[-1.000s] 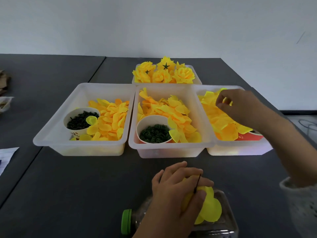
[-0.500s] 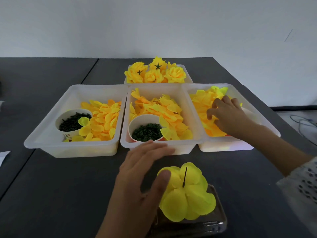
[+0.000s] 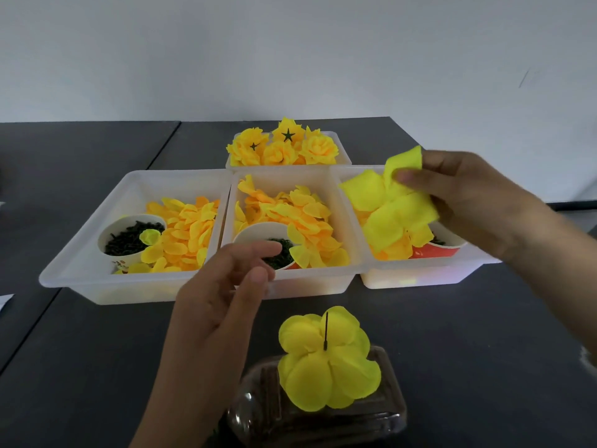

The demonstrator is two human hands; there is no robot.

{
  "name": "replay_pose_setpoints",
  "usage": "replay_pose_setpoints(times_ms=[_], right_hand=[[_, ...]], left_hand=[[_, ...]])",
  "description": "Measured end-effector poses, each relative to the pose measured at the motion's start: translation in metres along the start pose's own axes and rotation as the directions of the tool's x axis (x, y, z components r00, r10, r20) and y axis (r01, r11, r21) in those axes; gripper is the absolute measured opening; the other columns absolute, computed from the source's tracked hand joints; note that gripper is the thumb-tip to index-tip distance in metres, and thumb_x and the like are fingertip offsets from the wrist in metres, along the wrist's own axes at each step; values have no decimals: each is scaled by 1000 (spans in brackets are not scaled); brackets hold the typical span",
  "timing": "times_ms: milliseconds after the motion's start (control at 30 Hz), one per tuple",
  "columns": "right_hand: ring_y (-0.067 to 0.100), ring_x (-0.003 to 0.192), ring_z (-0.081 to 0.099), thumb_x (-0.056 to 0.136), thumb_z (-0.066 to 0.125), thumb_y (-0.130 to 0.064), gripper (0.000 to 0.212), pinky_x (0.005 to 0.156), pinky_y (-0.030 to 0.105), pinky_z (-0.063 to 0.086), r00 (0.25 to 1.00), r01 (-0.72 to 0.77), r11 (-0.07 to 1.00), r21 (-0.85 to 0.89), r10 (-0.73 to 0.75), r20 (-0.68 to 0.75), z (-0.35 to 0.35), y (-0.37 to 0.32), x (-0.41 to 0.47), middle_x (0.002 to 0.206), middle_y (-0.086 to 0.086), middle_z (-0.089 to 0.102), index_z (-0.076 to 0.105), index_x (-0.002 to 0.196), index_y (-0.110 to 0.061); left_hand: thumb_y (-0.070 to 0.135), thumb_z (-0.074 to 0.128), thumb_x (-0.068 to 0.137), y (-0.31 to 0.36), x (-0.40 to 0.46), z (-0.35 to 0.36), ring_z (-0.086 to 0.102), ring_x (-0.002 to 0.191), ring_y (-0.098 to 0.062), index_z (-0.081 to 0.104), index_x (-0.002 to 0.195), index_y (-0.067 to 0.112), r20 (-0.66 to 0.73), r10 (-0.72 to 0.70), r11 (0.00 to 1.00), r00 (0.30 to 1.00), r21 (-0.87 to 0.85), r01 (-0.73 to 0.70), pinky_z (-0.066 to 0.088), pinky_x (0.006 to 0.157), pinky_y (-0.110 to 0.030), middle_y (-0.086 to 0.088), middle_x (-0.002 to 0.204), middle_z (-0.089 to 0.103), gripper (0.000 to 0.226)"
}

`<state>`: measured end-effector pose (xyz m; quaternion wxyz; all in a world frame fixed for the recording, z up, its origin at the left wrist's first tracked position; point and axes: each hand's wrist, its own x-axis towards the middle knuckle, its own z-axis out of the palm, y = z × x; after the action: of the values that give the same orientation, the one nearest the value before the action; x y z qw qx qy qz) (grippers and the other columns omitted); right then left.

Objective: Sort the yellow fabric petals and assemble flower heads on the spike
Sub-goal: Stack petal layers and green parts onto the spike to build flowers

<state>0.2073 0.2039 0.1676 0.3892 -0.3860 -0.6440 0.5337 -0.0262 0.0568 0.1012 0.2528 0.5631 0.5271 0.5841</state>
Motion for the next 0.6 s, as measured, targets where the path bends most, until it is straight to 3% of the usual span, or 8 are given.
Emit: replay_pose_setpoints(times_ms=[100,200,267,333,433,533,600], right_hand=[[40,76,62,76,64,-28,29,74,47,53,996,0,999,-36,4,94,24,0,-16,93,22,68,68,93,-5],[17,64,54,74,64,-31,21,66,29,49,991,115,983,-145,-103,87,43,-2,-29,71,7,61,65,82,-11],[13,63,55,78,67,-25,19,61,23,48,961,276,941,-195,-271,53,55,-3,-38,71,2,61,62,81,-7],[18,73,57,82,70,-18,13,67,28,47,870,482,821,-305,-489,58,64,-1,-46,77,0,60,61,80,-9],[19,86,53,82,71,-16,7,74,29,40,668,671,499,-549,-728,155,70,9,-56,88,-1,54,64,79,-15],[22,78,46,78,72,-13,2,68,33,36,543,737,311,-601,-802,251,71,25,-62,86,-1,49,70,80,-13],[21,75,44,74,73,-11,9,68,31,33,503,749,237,-619,-812,297,71,38,-66,89,1,50,73,81,-16]], left_hand=[[31,44,91,7,5,1,53,64,-5,69,98,32,29,-17,999,999,28,16,40,58,-9,10,68,58,27],[43,36,92,9,9,2,46,54,-2,69,89,32,62,-63,996,996,61,59,36,51,-9,14,59,52,35],[54,30,92,7,11,1,38,46,-3,69,79,31,84,-121,993,989,20,119,34,46,-12,6,52,44,46],[72,24,86,5,13,0,35,40,-4,69,74,33,155,-220,973,963,-39,228,31,42,-13,3,47,44,62],[85,30,65,5,15,2,41,36,-8,71,75,34,296,-370,881,880,-189,434,33,38,-18,-4,50,58,67],[70,48,80,-1,14,2,57,48,-16,74,88,31,337,-370,846,866,-263,464,45,46,-31,-11,68,68,47],[48,55,89,-5,12,0,57,58,-17,73,94,29,326,-328,882,887,-231,411,46,51,-28,-5,73,64,26]])
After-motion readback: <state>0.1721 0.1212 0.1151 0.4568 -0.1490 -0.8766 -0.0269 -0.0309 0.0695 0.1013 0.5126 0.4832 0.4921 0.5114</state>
